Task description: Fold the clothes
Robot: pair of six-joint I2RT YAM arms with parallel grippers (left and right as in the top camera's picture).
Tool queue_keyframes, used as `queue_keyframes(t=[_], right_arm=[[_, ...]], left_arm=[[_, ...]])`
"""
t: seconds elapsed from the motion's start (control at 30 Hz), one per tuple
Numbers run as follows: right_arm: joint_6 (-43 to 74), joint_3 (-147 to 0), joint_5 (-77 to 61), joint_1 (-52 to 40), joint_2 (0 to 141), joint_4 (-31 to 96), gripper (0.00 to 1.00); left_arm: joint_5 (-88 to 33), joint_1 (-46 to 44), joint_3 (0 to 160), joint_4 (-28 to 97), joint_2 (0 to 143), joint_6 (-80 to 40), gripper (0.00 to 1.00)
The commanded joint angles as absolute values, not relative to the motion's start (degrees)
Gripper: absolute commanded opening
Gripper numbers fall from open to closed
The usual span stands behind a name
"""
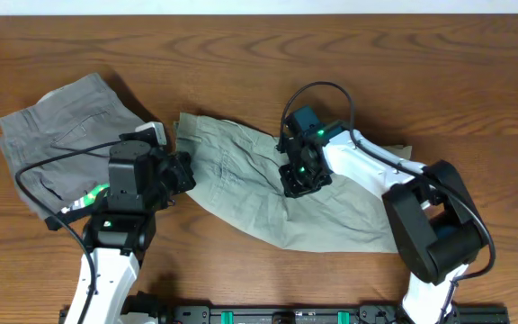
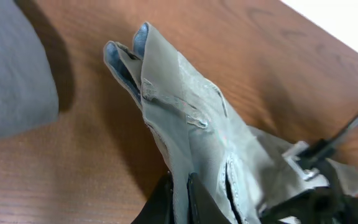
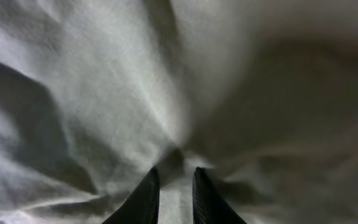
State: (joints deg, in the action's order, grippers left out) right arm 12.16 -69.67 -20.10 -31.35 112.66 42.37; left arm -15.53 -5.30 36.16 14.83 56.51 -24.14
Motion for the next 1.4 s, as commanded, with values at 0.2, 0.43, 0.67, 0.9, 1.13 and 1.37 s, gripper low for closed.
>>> queue_keyframes(t=[0.2, 0.43, 0.67, 0.9, 1.13, 1.37], right_arm=[[13.8, -69.2, -25.1, -35.1, 117.8, 35.6, 0.18], [17.2, -69.2, -25.4, -36.9, 117.9, 30.9, 0.17], [17.9, -69.2, -27.2, -38.9, 117.9, 28.0, 0.17], [21.3, -69.2, -27.2, -40.2, 117.9, 23.1, 0.18], [23.4, -69.2, -28.9, -40.6, 117.9, 19.3, 0.18], [25.1, -69.2, -28.4, -42.8, 117.9, 15.1, 0.18]], left_arm=[[-25.3, -5.1, 38.3, 14.8, 51.3, -22.9, 0.06], [-33.3, -5.3, 38.3, 15.2, 48.4, -21.6, 0.06], [-37.1, -8.8, 38.4, 15.8, 48.1, -17.6, 0.06], [-37.1, -12.4, 40.8, 15.9, 48.1, -17.1, 0.06], [-36.9, -12.5, 42.3, 16.3, 48.1, -16.9, 0.06], [-34.6, -12.5, 43.5, 16.4, 48.1, -14.8, 0.06]])
